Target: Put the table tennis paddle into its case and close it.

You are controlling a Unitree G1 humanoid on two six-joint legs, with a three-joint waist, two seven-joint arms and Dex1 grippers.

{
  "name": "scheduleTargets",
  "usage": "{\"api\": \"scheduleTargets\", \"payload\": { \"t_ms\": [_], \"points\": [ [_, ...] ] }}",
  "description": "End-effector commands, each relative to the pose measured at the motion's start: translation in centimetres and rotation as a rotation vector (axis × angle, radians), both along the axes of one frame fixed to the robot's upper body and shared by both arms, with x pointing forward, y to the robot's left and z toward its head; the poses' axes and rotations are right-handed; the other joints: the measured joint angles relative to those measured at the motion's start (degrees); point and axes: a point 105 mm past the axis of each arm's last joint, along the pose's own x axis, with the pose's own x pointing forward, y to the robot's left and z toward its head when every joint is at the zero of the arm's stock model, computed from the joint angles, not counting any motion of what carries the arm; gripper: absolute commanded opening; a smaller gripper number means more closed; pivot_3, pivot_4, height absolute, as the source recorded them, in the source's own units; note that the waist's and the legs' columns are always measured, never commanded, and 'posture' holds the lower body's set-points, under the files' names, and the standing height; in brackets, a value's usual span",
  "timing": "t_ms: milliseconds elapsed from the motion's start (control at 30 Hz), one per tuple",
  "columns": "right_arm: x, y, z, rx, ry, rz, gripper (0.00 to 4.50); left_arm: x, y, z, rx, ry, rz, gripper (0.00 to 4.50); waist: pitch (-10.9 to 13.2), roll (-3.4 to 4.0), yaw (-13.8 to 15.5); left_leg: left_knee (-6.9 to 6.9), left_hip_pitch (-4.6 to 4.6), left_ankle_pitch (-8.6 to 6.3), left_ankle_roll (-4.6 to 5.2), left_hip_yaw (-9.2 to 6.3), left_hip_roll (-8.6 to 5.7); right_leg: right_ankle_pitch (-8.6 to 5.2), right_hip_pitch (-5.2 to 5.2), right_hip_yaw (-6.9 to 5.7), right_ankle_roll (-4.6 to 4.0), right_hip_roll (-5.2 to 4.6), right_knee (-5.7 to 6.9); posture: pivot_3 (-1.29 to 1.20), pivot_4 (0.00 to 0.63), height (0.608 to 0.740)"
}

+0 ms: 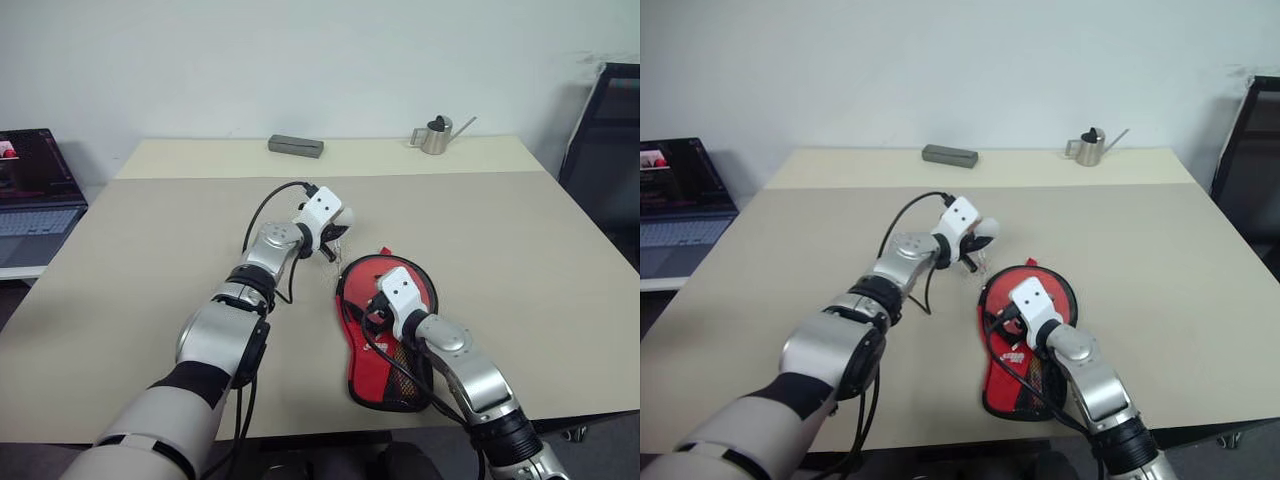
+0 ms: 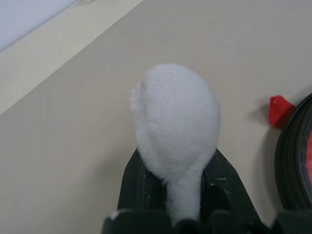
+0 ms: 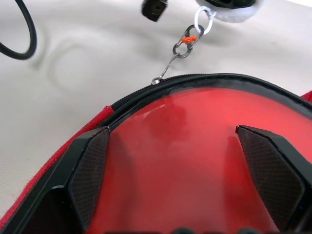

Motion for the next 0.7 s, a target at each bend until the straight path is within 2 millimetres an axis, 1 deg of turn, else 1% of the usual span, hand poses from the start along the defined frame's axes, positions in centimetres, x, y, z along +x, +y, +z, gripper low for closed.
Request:
{"api": "scheduleTargets", "payload": {
  "t_ms": [33,333,567,700],
  "points": [
    [-2.6,-0.5,-5.6,-0.091,0.222,-0.019,4.50,0.7,-1.5,3.0,-0.029,-0.102,0.017,0.28,0.00,0.00,0.20,0.00,0.00,0.00,0.00,0.00,0.00,0.00,0.00,0.00,0.00,-0.01,-0.01,0.00,0.150,0.740],
    [-4.5,-0.5,-5.9,-0.087,0.258,-0.067,4.50,1.0,-2.8,3.4,-0.006,-0.132,0.071,0.28,-0.01,-0.02,0.83,-0.06,-0.03,-0.02,-0.02,-0.01,-0.01,-0.19,0.00,-0.01,0.31,-0.03,-0.09,0.00,0.150,0.740],
    [-5.6,-0.9,-6.3,-0.089,0.281,-0.106,4.50,1.1,-3.2,3.5,0.027,-0.159,0.082,0.28,-0.02,-0.04,0.94,-0.08,-0.08,-0.11,-0.07,-0.02,-0.03,-0.17,0.00,-0.02,0.26,-0.08,-0.18,0.00,0.150,0.740],
    [-6.2,-1.3,-6.3,-0.093,0.293,-0.128,4.50,1.1,-3.9,3.8,0.052,-0.181,0.092,0.28,-0.04,-0.07,1.23,-0.08,-0.11,-0.18,-0.17,-0.04,-0.04,-0.21,0.02,-0.05,0.32,-0.08,-0.32,0.00,0.150,0.740]
  ]
}}
